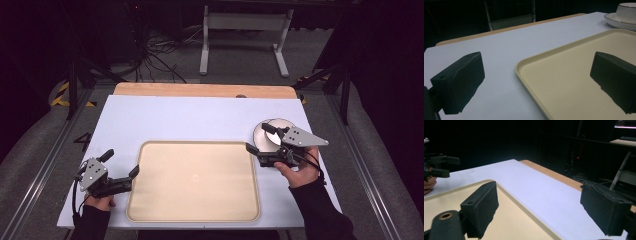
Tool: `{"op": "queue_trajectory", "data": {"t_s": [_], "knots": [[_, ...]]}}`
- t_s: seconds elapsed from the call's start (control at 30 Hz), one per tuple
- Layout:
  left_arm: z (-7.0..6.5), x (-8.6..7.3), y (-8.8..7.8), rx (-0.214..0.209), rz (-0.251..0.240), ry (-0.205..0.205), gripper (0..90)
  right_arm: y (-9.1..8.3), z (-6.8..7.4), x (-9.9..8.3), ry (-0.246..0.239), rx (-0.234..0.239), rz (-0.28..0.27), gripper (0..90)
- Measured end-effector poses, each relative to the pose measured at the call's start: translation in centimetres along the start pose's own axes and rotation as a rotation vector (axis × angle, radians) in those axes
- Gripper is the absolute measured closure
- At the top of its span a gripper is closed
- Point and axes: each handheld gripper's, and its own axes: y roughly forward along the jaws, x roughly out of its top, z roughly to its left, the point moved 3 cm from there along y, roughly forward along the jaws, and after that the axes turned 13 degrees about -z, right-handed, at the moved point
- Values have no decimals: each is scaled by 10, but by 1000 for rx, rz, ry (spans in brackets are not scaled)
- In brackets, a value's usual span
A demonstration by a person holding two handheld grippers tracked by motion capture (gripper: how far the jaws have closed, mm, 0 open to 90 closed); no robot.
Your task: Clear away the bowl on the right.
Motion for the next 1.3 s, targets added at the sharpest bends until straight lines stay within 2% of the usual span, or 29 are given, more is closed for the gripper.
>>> {"op": "queue_trajectory", "data": {"t_s": [0.23, 0.5, 0.7, 0.9, 1.3], "knots": [[0, 0, 0, 0, 1, 1, 1, -5, -16, 1, -11, -29, 20, 150], [0, 0, 0, 0, 3, 3, 1, -11, -36, 0, 6, -41, 42, 157], [0, 0, 0, 0, 3, 3, 1, -15, -51, 1, -19, -74, 58, 157], [0, 0, 0, 0, 3, 4, 1, -20, -66, 4, -23, -110, 52, 170], [0, 0, 0, -3, 5, 6, 1, -27, -89, 6, 2, -157, 53, 166]]}}
